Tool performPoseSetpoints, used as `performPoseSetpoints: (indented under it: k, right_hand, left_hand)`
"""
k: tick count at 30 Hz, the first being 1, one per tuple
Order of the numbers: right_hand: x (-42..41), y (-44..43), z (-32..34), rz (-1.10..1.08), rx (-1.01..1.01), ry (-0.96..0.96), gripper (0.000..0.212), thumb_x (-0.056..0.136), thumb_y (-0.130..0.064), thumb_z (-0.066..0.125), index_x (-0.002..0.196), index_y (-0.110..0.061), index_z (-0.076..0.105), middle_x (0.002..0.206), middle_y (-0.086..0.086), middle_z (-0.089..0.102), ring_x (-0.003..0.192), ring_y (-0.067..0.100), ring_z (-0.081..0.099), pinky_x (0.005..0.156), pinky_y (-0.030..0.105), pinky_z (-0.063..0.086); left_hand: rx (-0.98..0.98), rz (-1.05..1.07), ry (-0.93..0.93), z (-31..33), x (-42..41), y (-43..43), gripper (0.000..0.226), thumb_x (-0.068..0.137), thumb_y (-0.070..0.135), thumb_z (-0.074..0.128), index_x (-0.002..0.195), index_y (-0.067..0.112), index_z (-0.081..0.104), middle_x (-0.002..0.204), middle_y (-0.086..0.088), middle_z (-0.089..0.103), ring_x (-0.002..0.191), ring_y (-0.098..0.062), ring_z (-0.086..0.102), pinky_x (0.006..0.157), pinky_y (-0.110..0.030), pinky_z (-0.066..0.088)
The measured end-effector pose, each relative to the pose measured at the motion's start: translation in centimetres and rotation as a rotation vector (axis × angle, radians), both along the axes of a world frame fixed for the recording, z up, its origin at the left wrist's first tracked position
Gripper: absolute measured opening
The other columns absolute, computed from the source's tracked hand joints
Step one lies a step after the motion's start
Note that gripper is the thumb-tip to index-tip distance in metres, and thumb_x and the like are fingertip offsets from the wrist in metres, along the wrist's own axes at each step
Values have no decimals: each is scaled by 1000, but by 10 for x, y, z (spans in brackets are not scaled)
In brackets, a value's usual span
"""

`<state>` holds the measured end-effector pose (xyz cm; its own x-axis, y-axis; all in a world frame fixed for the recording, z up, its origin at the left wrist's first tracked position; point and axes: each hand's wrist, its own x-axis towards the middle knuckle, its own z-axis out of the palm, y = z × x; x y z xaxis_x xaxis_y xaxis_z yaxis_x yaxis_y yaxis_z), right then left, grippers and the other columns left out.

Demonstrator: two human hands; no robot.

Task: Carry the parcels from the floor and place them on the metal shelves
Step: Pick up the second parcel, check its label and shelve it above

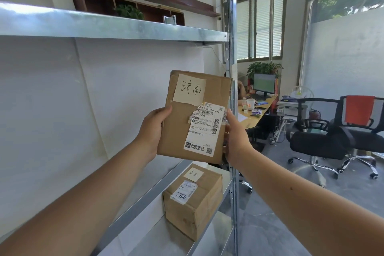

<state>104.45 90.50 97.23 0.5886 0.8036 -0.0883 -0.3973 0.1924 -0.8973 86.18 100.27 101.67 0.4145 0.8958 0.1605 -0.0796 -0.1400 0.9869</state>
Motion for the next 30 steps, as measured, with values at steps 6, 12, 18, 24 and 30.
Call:
performPoseSetpoints:
  k: [6, 12, 18, 24, 30]
  right_hand:
    - [7, 15, -8, 4, 13, 26, 67, 85, -79, 53, 134, -33, 61, 129, 3, 72, 119, 31, 69, 94, 55, 58]
    - [22, 22, -11, 51, 8, 34, 58, 98, -69, 51, 145, -35, 46, 138, 5, 63, 126, 33, 62, 100, 64, 55]
    - [34, 34, -12, 94, -34, 81, 49, 99, -69, 49, 134, -36, 44, 140, 6, 60, 128, 35, 61, 96, 66, 58]
    - [33, 43, -17, 119, -58, 193, 59, 98, -72, 45, 144, -36, 51, 135, 8, 65, 119, 34, 67, 81, 64, 64]
    - [23, 40, -17, 151, -127, 306, 59, 101, -68, 43, 150, -34, 45, 143, 11, 59, 124, 36, 63, 85, 62, 63]
  left_hand:
    - [38, 38, 93, 13, 9, 18, 47, 95, 43, 63, 126, 10, 75, 116, -14, 81, 107, -37, 77, 91, -49, 60]
    - [129, 89, 231, 32, 22, 34, 31, 102, 38, 63, 109, 13, 80, 110, -15, 82, 91, -32, 76, 86, -42, 57]
    - [315, 184, 421, 46, 45, 43, 23, 105, 39, 61, 104, 24, 79, 101, -1, 81, 88, -25, 76, 84, -35, 58]
    - [659, 275, 746, 63, 68, 52, 26, 107, 37, 52, 93, 24, 70, 95, -1, 66, 87, -22, 59, 84, -42, 52]
    - [782, 287, 938, 70, 75, 57, 34, 108, 37, 52, 122, 20, 77, 124, 1, 74, 104, -19, 63, 86, -32, 47]
